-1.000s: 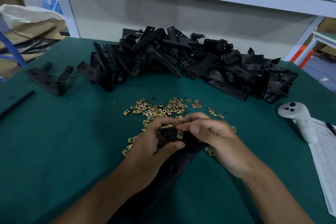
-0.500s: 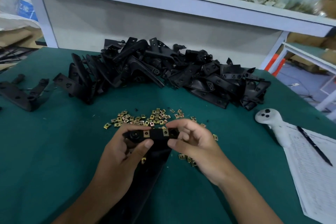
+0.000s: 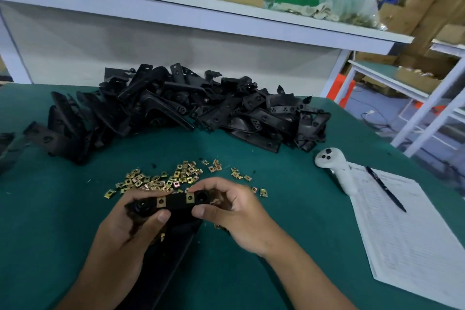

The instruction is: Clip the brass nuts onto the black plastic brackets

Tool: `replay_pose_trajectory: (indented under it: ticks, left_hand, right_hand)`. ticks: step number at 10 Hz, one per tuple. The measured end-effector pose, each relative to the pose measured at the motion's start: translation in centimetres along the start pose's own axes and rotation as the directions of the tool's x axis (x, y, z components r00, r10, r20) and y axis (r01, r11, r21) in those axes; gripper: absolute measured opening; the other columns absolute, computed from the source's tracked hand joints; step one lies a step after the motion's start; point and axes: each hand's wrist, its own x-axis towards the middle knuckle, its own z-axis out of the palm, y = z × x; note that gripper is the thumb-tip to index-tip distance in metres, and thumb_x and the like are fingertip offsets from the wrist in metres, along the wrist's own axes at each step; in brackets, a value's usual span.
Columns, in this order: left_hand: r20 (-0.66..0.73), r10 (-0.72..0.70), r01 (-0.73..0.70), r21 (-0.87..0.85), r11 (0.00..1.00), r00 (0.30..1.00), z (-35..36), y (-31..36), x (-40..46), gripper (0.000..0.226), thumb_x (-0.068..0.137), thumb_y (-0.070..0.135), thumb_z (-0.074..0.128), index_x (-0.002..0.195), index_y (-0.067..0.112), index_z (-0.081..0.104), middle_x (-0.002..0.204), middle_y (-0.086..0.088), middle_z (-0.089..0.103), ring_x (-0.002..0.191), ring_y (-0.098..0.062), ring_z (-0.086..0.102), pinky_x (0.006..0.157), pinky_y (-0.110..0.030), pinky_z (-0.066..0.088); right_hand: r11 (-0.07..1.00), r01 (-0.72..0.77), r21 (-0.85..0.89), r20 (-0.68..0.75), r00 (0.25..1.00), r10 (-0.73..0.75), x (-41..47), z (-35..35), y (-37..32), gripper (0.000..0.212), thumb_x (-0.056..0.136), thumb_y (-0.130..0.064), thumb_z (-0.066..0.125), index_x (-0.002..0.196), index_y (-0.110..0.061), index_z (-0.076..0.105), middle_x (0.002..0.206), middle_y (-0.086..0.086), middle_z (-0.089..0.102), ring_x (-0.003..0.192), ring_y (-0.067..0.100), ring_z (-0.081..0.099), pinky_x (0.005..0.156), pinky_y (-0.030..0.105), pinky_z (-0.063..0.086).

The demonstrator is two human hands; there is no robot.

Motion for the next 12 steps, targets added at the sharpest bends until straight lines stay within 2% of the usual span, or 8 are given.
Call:
replay_pose_trajectory:
  ticks: [2,3,4,5,7,9,11,12]
  left_hand:
    - [-0.055,-0.06,0.062,0.023,0.998,0.997,1.1,1.0,-0.4,0.038,0.083,0.014,0.072,0.088,0.052,0.072,0.085,0.018,0.074,0.072,0.008,0.066,0.064,-0.003,0.049]
    - [0.048,-0.019,0.015,0.074,0.997,0.999,3.1,3.2,-0.4,0.03,0.082,0.031,0.073,0.09,0.059,0.069,0.089,0.025,0.072,0.077,0.009,0.065,0.067,-0.014,0.053]
    - [0.225,0.06,-0.071,0.043,0.997,0.972,6.5,6.8,-0.9,0.026,0.077,0.045,0.085,0.095,0.055,0.07,0.094,0.022,0.073,0.082,0.007,0.067,0.069,-0.007,0.049]
    - [0.389,0.155,-0.199,0.077,0.977,0.908,11.2,10.4,-2.3,0.024,0.081,0.046,0.079,0.101,0.051,0.066,0.098,0.025,0.071,0.089,0.004,0.066,0.07,-0.009,0.048]
    - [0.598,0.247,-0.275,-0.047,0.96,0.762,23.1,15.8,-8.9,0.023,0.082,0.046,0.078,0.1,0.05,0.065,0.089,0.026,0.07,0.082,-0.003,0.064,0.066,-0.014,0.047]
    - [0.751,0.354,-0.304,-0.213,0.929,0.557,31.9,19.6,-16.6,0.022,0.084,0.032,0.08,0.099,0.041,0.067,0.09,0.027,0.07,0.088,0.004,0.064,0.072,-0.007,0.043]
    - [0.846,0.329,-0.28,-0.224,0.933,0.42,36.7,20.7,-21.1,0.023,0.086,0.036,0.074,0.105,0.043,0.063,0.099,0.033,0.068,0.094,0.01,0.064,0.08,-0.012,0.049]
    - [0.927,0.191,-0.203,-0.129,0.971,0.322,37.4,19.5,-23.0,0.047,0.09,0.047,0.068,0.132,0.049,0.048,0.126,0.03,0.06,0.116,0.006,0.056,0.099,-0.029,0.049]
  right_hand:
    - [0.999,-0.034,-0.008,-0.052,0.998,0.034,-1.4,-0.5,-2.3,0.023,0.091,-0.006,0.073,0.113,-0.012,0.07,0.088,-0.02,0.069,0.079,-0.003,0.062,0.07,0.011,0.047]
    - [0.994,-0.03,-0.107,-0.131,0.991,0.016,-3.9,-2.6,-4.3,0.022,0.09,-0.017,0.076,0.11,-0.026,0.072,0.092,-0.019,0.069,0.08,0.001,0.061,0.072,0.016,0.047]
    - [0.961,-0.004,-0.276,-0.279,0.957,-0.077,-9.3,-5.6,-5.7,0.024,0.086,-0.032,0.076,0.108,-0.042,0.07,0.095,-0.017,0.07,0.081,0.007,0.059,0.076,0.025,0.047]
    - [0.93,0.014,-0.368,-0.465,0.863,-0.198,-16.3,-8.0,-7.0,0.028,0.082,-0.041,0.075,0.109,-0.044,0.069,0.099,-0.012,0.07,0.089,0.011,0.065,0.083,0.028,0.051]
    - [0.918,-0.046,-0.393,-0.78,0.545,-0.307,-31.6,-11.2,-9.3,0.029,0.078,-0.04,0.077,0.107,-0.04,0.071,0.099,-0.008,0.072,0.085,0.008,0.064,0.075,0.026,0.05]
    - [0.887,-0.251,-0.388,-0.907,0.271,-0.321,-44.5,-12.2,-11.0,0.03,0.085,-0.037,0.079,0.113,-0.034,0.067,0.11,-0.003,0.071,0.097,0.016,0.067,0.082,0.04,0.053]
    - [0.798,-0.457,-0.394,-0.917,0.138,-0.374,-50.8,-12.0,-11.3,0.033,0.084,-0.023,0.079,0.111,-0.038,0.066,0.113,-0.011,0.067,0.109,0.012,0.064,0.089,0.033,0.051]
    - [0.709,-0.605,-0.363,-0.921,0.115,-0.373,-52.2,-11.5,-11.1,0.032,0.083,-0.044,0.069,0.113,-0.048,0.062,0.119,-0.025,0.061,0.116,-0.004,0.056,0.092,0.023,0.045]
